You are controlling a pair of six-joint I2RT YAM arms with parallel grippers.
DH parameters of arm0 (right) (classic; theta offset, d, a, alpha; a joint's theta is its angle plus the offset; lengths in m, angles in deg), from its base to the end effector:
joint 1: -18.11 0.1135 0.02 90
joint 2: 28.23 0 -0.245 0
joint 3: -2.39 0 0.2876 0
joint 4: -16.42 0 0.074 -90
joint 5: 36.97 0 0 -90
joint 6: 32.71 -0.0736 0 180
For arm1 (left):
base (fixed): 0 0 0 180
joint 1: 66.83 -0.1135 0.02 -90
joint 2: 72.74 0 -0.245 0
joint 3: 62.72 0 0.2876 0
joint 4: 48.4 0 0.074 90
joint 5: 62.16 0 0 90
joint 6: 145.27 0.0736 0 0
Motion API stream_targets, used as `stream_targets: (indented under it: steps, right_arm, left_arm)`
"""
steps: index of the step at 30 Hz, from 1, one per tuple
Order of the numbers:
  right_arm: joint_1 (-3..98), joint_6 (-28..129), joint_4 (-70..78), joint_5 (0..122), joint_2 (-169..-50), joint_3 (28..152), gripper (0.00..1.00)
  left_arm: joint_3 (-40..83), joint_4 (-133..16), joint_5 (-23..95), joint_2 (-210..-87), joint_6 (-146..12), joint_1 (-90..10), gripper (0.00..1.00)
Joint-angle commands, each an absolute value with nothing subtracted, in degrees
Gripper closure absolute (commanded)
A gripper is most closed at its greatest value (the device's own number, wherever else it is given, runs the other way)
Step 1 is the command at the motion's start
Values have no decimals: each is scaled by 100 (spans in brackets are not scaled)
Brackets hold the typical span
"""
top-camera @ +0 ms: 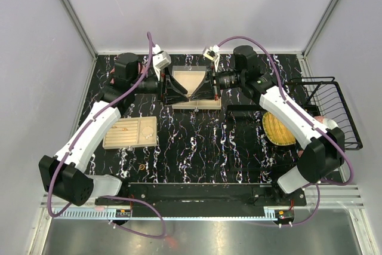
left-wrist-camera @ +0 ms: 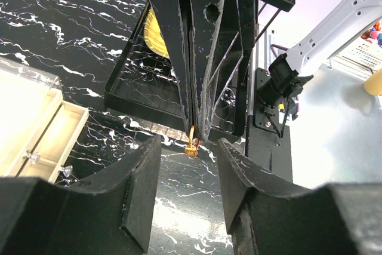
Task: Organize the mixed jewelry
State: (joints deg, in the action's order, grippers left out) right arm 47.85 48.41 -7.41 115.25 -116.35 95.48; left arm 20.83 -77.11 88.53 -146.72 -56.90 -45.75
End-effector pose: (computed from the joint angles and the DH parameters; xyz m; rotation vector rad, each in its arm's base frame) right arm 0.3159 0.2554 0.3483 -1.1023 1.6482 1.4674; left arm 0.2941 -0.1821 0.3607 1.0262 1.6211 -1.2646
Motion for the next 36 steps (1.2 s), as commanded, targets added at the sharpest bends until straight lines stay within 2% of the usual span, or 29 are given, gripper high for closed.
stream_targets:
  steps: [1,5,13,20,29,36]
  right_arm:
    - [4826,4842,-538,11552,-11366,9511,100]
    - [4826,4859,-529,11526,-11366,9502,100]
    - [4826,4842,-503,11455,-11366,9494,100]
    - [4835,4842,-459,11411,-11348,9450,100]
    - [4835,4842,-450,11376,-11366,9485,100]
    - [4835,4859,-450,11350,-11375,9458,100]
  left_arm:
    - [2025,-7214,9217,-14630,-5861,-4670,55]
    - [1999,-7196,9244,-14648,-5905,-4679,60]
    - [1955,-7073,9261,-14701,-6028,-4670,60]
    - [1911,-7038,9314,-14736,-6090,-4670,68]
    - [1841,-7003,9323,-14745,-6116,-4670,70]
    - [1841,-6924,9340,-14788,-6204,-4670,75]
